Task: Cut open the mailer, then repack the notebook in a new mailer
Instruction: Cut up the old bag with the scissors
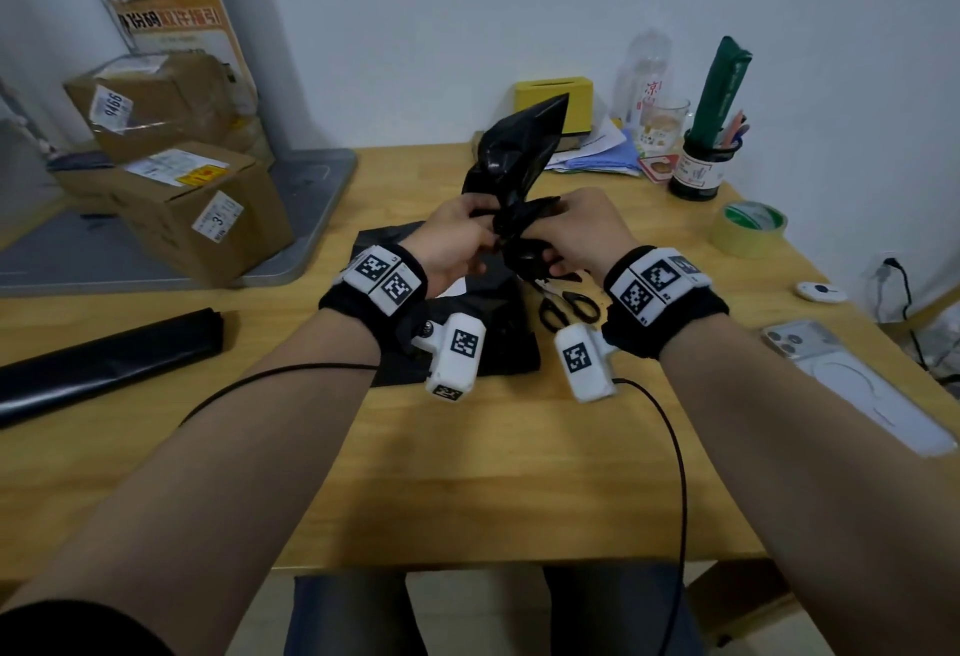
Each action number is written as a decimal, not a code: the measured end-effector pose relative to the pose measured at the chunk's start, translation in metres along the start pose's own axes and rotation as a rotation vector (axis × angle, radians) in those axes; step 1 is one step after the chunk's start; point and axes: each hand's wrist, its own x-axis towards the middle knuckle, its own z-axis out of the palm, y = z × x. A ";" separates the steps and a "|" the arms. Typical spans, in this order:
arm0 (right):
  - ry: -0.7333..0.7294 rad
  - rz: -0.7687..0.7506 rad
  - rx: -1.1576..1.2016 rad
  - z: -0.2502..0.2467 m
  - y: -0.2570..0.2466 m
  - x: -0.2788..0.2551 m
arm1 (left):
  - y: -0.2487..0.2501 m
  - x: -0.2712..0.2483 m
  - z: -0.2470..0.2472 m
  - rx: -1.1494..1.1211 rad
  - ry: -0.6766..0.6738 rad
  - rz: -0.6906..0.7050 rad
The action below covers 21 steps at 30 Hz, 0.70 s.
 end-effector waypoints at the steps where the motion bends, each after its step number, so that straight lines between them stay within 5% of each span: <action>1: 0.007 -0.002 -0.020 0.001 -0.001 0.000 | 0.000 -0.002 -0.005 -0.024 -0.043 -0.011; 5: 0.044 0.004 -0.015 0.001 -0.007 -0.001 | 0.008 -0.011 -0.026 -0.083 -0.191 -0.057; 8: 0.117 -0.009 -0.051 -0.001 -0.011 0.001 | 0.025 -0.019 -0.034 -0.024 -0.007 0.002; 11: 0.161 -0.071 -0.145 -0.002 -0.016 0.004 | 0.037 -0.023 -0.037 0.188 0.314 0.402; 14: 0.105 -0.068 -0.278 0.000 -0.024 0.001 | 0.045 -0.031 -0.035 0.386 0.270 0.676; 17: 0.010 -0.073 -0.278 0.002 -0.030 -0.005 | 0.043 -0.029 -0.032 0.455 0.116 0.588; 21: -0.051 -0.068 -0.149 0.004 -0.034 -0.014 | 0.029 -0.023 -0.036 0.390 0.098 0.324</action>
